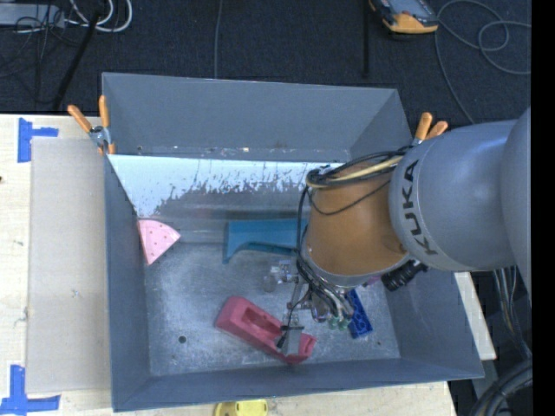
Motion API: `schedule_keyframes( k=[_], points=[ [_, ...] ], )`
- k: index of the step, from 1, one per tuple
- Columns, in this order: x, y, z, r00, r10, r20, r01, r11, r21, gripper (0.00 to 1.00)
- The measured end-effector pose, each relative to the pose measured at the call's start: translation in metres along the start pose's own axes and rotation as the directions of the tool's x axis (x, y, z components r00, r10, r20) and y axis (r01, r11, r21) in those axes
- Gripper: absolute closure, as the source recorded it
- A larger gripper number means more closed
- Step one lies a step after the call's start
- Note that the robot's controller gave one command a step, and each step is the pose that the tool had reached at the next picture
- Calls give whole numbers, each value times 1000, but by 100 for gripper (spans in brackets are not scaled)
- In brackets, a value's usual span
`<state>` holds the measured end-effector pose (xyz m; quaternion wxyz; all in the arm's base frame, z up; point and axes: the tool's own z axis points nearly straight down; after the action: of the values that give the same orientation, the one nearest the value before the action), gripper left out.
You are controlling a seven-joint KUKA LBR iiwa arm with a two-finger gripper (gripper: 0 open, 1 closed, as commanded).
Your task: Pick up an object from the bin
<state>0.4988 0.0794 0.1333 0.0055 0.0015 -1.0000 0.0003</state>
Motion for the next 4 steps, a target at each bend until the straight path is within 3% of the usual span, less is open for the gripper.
schedule_keyframes(
  k=[1, 2, 3, 4],
  points=[
    [-2, 0, -4, 1000, 3, 8, -3, 1000, -1, 0],
    [9, 22, 55, 999, 49, 12, -49, 999, -2, 0],
    [11, 21, 31, 997, 75, 6, -75, 997, 0, 0],
    [10, 22, 32, 998, 64, 9, -64, 998, -1, 0]
  ],
)
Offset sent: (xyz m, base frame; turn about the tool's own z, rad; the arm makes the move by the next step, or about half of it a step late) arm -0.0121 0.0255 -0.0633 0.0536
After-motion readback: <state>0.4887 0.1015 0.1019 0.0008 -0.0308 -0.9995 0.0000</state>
